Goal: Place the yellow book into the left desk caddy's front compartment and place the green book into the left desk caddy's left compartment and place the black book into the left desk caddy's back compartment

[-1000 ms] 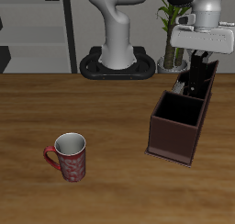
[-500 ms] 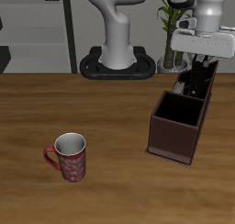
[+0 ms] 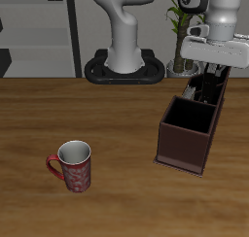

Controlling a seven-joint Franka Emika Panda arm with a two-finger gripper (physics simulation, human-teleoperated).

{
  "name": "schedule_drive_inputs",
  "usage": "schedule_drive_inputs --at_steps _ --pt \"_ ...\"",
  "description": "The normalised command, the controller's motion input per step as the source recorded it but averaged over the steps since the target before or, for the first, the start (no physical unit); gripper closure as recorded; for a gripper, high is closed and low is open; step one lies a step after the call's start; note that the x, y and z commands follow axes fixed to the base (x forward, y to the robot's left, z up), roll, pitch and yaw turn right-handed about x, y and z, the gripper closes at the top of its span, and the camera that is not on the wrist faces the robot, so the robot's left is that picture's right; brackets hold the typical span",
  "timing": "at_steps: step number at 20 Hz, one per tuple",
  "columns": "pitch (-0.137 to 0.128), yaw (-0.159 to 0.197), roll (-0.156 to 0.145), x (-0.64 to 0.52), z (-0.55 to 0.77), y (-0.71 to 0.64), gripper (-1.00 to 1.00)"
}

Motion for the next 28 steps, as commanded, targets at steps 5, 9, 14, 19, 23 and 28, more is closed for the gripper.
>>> schedule_drive_inputs --at_steps 5,9,14,19,23,28 --pt "0.049 0.029 -0.004 0.11 -0.22 0.03 1.00" --pt "0.020 0.022 0.002 0.02 -0.19 0.07 1.00" --pt "0.057 -0.007 0.037 0.06 -0.15 0.00 -1.00" --pt "0.041 -0.004 0.007 0.05 -0.07 -0.09 -1.00" --pt "-0.014 0.025 0.019 -0.09 0.05 -0.01 -1.00" --pt "-0.031 0.048 0.027 -0.14 0.16 0.05 -1.00"
